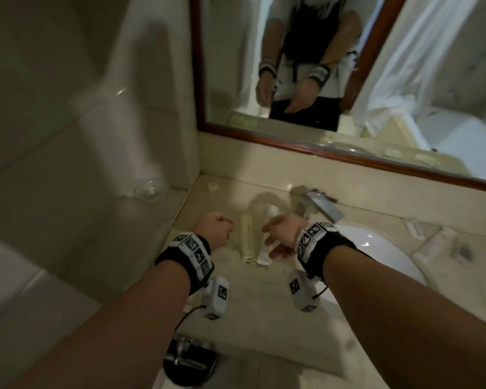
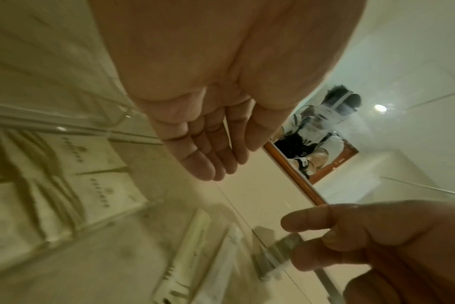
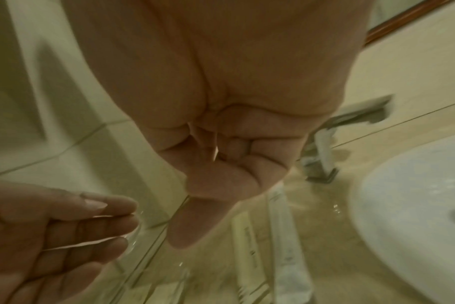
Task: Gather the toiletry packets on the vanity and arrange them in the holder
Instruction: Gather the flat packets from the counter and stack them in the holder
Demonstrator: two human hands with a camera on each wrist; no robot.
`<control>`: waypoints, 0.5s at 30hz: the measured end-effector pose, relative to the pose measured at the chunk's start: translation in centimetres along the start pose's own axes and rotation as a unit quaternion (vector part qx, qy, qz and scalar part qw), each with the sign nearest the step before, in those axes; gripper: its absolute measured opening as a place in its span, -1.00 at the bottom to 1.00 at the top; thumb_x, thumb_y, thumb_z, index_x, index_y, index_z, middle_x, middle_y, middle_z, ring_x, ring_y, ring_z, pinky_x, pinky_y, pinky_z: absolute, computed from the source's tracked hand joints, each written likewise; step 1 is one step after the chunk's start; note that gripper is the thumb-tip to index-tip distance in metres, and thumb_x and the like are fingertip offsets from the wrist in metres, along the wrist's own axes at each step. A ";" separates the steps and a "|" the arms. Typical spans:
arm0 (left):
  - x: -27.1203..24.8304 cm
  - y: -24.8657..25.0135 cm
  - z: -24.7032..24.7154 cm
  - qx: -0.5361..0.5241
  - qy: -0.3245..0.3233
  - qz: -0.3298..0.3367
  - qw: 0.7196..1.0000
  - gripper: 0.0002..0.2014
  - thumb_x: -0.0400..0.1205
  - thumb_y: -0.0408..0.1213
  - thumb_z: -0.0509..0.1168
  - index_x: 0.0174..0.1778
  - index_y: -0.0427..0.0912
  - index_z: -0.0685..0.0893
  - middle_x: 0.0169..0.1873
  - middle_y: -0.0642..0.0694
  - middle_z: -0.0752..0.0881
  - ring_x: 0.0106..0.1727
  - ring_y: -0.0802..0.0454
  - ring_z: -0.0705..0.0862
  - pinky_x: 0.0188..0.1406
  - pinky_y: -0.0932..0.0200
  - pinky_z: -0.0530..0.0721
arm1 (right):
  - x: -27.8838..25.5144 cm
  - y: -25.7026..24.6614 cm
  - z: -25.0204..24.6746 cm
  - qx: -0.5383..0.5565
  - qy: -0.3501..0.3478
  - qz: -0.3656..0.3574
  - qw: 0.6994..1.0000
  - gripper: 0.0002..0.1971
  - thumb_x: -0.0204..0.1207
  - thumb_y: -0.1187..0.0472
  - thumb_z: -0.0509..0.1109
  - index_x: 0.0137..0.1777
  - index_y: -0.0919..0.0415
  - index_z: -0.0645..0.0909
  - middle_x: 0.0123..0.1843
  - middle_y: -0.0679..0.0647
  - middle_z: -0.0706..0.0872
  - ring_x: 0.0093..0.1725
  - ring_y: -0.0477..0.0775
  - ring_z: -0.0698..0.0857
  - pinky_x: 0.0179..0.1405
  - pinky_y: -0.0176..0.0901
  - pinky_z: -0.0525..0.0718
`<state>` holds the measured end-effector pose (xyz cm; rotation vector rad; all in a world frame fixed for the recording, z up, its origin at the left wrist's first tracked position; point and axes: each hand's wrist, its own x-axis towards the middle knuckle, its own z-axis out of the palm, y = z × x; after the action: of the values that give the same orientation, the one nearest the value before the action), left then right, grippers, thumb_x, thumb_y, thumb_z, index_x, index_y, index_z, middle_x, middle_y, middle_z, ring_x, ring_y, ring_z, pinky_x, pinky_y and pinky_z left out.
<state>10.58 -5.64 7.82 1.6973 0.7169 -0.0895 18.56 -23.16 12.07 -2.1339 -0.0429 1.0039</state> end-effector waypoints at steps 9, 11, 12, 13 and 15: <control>-6.0 7.4 17.8 0.034 -0.106 0.054 0.992 -0.87 0.62 -0.46 0.27 -0.10 -0.24 0.72 -0.24 -0.17 0.73 -0.32 -0.03 0.66 -0.38 0.14 0.64 | -8.6 13.8 -14.2 0.113 0.102 0.011 0.988 -0.73 0.62 0.31 0.18 0.20 0.20 0.65 -0.13 0.20 0.80 -0.49 0.16 0.77 -0.55 -0.21 0.61; -8.4 8.2 22.7 0.049 -0.130 0.052 0.989 -0.87 0.65 -0.44 0.26 -0.02 -0.28 0.72 -0.22 -0.16 0.73 -0.28 -0.03 0.66 -0.33 0.12 0.66 | -10.9 18.2 -17.4 0.149 0.115 0.025 0.982 -0.72 0.59 0.37 0.17 0.16 0.21 0.67 -0.19 0.23 0.80 -0.56 0.18 0.70 -0.52 -0.17 0.57; -9.4 8.4 24.8 0.053 -0.139 0.049 0.988 -0.87 0.66 -0.44 0.25 -0.01 -0.28 0.71 -0.20 -0.16 0.72 -0.26 -0.03 0.66 -0.30 0.12 0.66 | -12.1 20.1 -18.7 0.168 0.122 0.031 0.978 -0.71 0.59 0.39 0.15 0.14 0.23 0.67 -0.21 0.22 0.79 -0.58 0.17 0.68 -0.52 -0.17 0.55; -10.5 8.7 26.8 0.051 -0.146 0.050 0.987 -0.88 0.66 -0.44 0.24 -0.02 -0.28 0.70 -0.19 -0.17 0.72 -0.26 -0.03 0.65 -0.29 0.11 0.66 | -13.2 22.0 -19.9 0.174 0.133 0.037 0.975 -0.71 0.60 0.39 0.14 0.12 0.24 0.68 -0.20 0.22 0.80 -0.56 0.17 0.70 -0.52 -0.17 0.57; -12.5 9.3 31.1 0.050 -0.154 0.058 0.985 -0.88 0.66 -0.44 0.25 -0.05 -0.26 0.71 -0.19 -0.17 0.73 -0.27 -0.03 0.67 -0.28 0.11 0.69 | -15.6 25.8 -22.4 0.176 0.166 0.040 0.969 -0.72 0.61 0.37 0.16 0.09 0.23 0.71 -0.15 0.23 0.82 -0.48 0.20 0.76 -0.46 -0.14 0.65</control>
<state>15.05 -39.73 12.94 1.7672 0.3870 -0.3034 15.83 -60.53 14.23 -1.9540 0.3633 0.6289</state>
